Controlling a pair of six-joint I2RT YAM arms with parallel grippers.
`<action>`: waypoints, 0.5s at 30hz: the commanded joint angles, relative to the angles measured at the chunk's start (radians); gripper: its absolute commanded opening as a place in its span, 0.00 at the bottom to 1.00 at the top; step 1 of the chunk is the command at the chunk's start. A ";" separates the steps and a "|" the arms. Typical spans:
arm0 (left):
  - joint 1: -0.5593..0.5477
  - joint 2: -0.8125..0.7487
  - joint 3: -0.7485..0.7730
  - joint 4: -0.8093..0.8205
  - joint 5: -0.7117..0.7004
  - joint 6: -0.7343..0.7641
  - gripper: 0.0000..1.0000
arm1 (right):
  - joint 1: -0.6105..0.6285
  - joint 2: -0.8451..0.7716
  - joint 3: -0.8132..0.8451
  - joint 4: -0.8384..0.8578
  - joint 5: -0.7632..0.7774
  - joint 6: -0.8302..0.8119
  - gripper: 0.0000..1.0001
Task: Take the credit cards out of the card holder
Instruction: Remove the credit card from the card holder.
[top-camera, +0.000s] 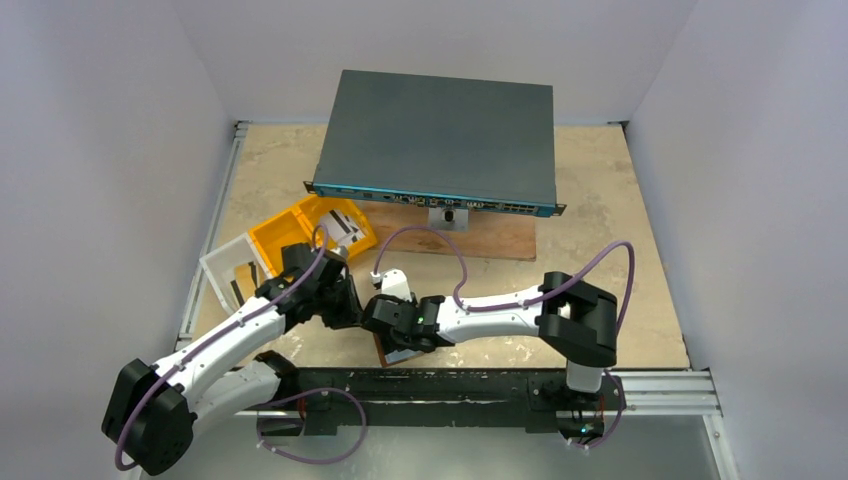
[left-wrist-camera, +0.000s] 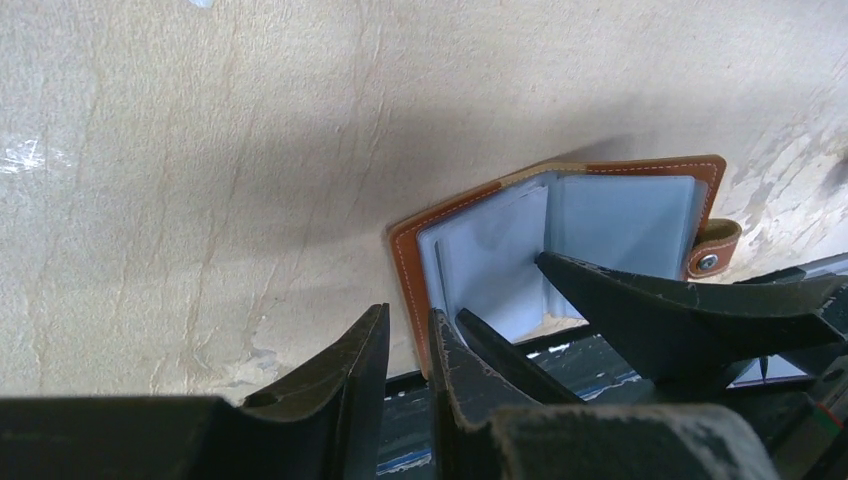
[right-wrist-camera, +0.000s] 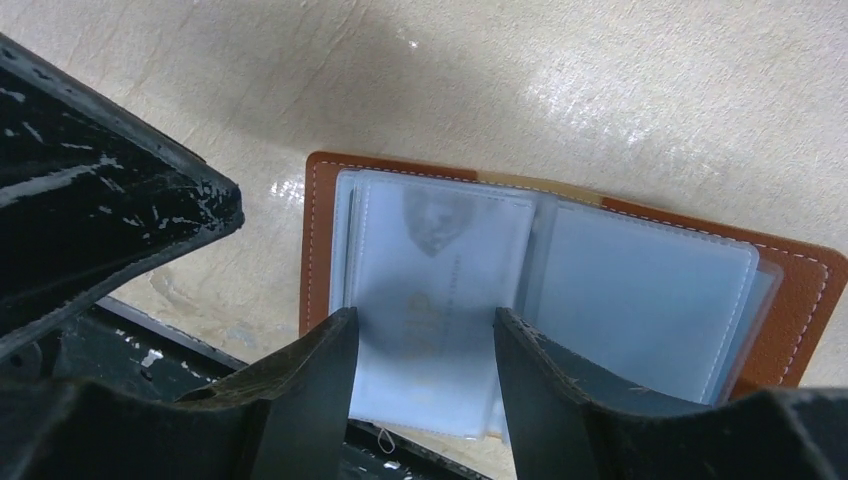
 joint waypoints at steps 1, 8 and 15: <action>0.010 -0.005 -0.002 0.027 0.027 0.026 0.20 | 0.009 0.021 0.043 -0.083 0.049 0.019 0.50; 0.009 0.016 -0.008 0.051 0.056 0.046 0.19 | 0.010 0.050 0.019 -0.040 -0.029 0.047 0.45; 0.010 0.047 -0.008 0.079 0.111 0.074 0.19 | -0.002 0.053 -0.055 0.037 -0.105 0.086 0.39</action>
